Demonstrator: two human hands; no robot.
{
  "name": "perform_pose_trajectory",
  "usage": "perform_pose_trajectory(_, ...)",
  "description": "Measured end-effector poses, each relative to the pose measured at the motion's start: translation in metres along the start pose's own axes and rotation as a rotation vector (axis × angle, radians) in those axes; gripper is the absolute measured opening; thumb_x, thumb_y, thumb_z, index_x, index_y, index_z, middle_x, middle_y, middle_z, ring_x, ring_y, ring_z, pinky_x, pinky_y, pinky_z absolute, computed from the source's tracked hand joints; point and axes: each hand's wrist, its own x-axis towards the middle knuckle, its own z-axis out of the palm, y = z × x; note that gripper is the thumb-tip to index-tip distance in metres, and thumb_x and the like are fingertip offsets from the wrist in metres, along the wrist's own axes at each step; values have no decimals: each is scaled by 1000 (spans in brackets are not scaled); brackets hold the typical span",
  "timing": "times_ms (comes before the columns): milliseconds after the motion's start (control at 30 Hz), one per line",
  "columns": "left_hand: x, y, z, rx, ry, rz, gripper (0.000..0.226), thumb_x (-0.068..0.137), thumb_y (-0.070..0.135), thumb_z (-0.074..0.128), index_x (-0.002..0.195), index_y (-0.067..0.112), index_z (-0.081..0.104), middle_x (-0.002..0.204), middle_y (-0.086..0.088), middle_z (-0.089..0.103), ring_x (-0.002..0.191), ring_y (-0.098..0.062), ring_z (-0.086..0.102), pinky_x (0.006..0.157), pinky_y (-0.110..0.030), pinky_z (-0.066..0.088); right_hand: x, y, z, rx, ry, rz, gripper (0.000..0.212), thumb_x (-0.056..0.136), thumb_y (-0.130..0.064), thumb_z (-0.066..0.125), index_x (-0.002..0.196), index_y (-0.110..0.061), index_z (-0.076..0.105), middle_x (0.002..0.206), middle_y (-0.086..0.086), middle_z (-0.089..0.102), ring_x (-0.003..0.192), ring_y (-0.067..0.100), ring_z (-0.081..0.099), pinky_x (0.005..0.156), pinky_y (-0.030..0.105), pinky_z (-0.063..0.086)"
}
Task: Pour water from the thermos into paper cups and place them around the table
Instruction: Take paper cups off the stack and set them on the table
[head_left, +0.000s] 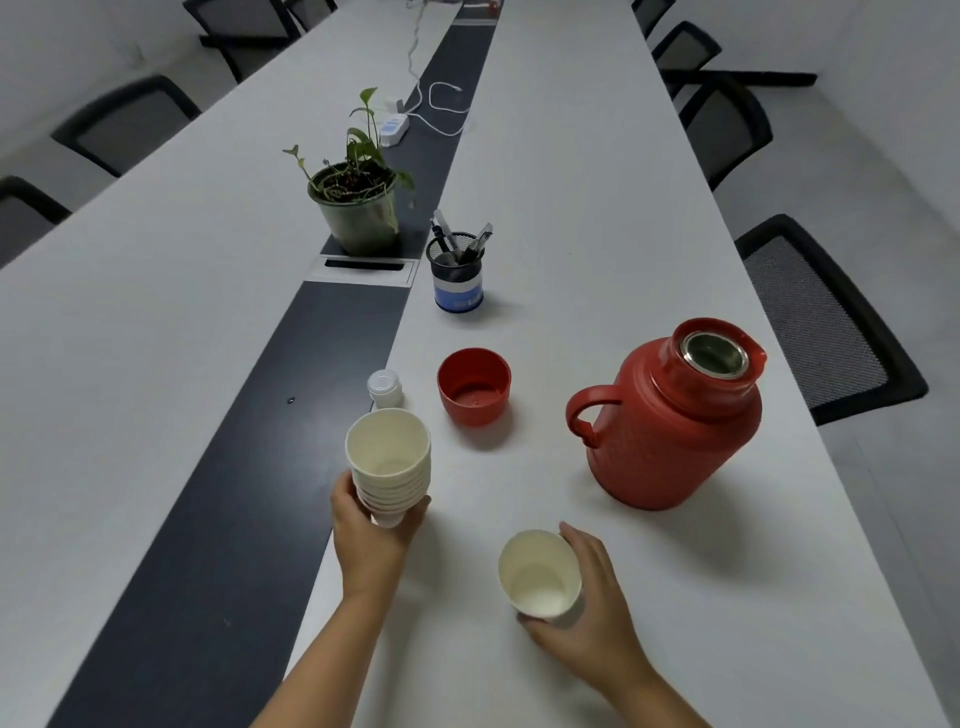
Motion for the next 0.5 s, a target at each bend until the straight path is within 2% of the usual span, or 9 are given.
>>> perform_pose_trajectory(100,-4,-14,-1,65,7,-15,55,59,5,83,101,9,47,102,-5,49,92,-26,52,80,-39,46,-1,5,1,-2,-14,16,88,55,-7,82,129,-12,34,119,-8,37,113,8,39,85,-8,20)
perform_pose_trajectory(200,-9,-20,-1,93,5,-75,57,62,10,82,108,3,49,106,-1,39,97,-21,46,86,-33,41,-3,10,-3,8,2,62,90,56,-12,82,129,-18,31,121,-12,38,115,6,38,85,-7,20)
perform_pose_trajectory(267,-7,-18,0,89,11,-81,55,62,10,82,106,0,50,105,-4,40,95,-22,46,86,-33,41,-3,8,-9,13,15,83,90,55,-13,83,129,-21,31,122,-14,40,115,4,38,89,0,23)
perform_pose_trajectory(367,2,-11,2,125,7,-76,49,63,10,82,97,-6,51,105,-24,47,91,-35,51,78,-37,44,-4,11,-29,28,106,135,91,55,-10,83,131,-17,34,124,-9,43,115,7,40,95,16,28)
perform_pose_trajectory(500,8,-3,7,127,17,-72,55,65,10,80,107,1,47,117,-21,43,93,-25,47,83,-39,45,-17,25,-70,24,257,190,94,55,-4,83,133,-13,33,120,-6,43,112,12,42,94,27,33)
